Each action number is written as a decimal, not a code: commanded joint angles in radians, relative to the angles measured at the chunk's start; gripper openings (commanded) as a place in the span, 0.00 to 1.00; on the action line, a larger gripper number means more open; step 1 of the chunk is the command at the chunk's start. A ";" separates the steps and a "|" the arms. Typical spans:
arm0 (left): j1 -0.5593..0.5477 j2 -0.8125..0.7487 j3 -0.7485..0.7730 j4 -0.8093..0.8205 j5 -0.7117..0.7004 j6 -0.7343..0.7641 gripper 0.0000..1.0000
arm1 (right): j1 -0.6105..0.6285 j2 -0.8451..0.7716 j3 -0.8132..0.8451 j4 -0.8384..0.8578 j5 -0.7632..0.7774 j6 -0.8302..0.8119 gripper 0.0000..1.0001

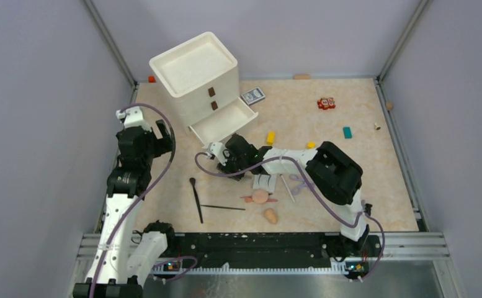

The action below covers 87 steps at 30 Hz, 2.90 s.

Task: Organize the makeup
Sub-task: Pick up the makeup brush from the center of the board, then place the makeup brush in the drawer, then pick up the makeup brush from the center of the board.

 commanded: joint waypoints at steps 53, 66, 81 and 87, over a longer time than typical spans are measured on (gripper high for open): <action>-0.001 -0.005 0.004 0.032 0.003 0.000 0.99 | -0.161 0.168 0.216 0.470 0.581 1.809 0.01; -0.001 -0.009 0.003 0.032 0.004 0.000 0.99 | -0.164 0.108 0.192 0.470 0.621 1.646 0.46; 0.000 -0.002 0.003 0.036 0.017 0.001 0.99 | -0.172 -0.251 -0.149 0.775 0.410 0.874 0.42; 0.000 -0.012 0.007 0.031 0.000 -0.003 0.99 | -0.164 -0.419 -0.304 0.660 0.340 0.637 0.40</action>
